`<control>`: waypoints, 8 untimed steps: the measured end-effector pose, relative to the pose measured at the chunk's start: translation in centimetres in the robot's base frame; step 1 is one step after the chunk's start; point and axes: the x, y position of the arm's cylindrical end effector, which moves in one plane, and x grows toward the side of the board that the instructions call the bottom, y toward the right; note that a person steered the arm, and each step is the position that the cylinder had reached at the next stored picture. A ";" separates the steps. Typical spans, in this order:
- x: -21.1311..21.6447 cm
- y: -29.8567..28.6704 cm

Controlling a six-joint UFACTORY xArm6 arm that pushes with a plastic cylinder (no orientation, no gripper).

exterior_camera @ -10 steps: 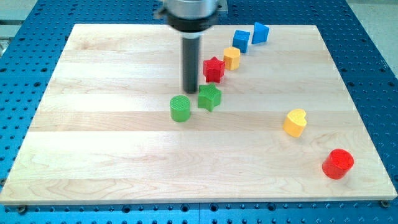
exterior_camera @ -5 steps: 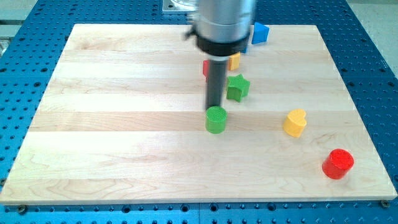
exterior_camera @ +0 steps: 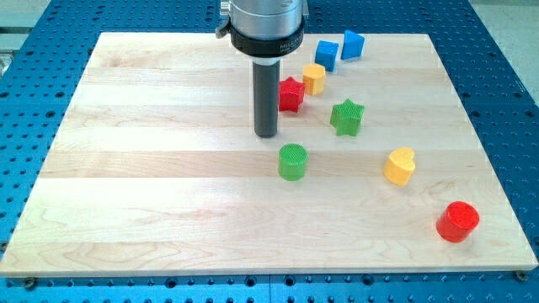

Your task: Place the green circle parallel to the green star

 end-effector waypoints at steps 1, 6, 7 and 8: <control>-3.7 3.4; -0.7 -7.2; 3.0 -12.6; 12.2 -8.1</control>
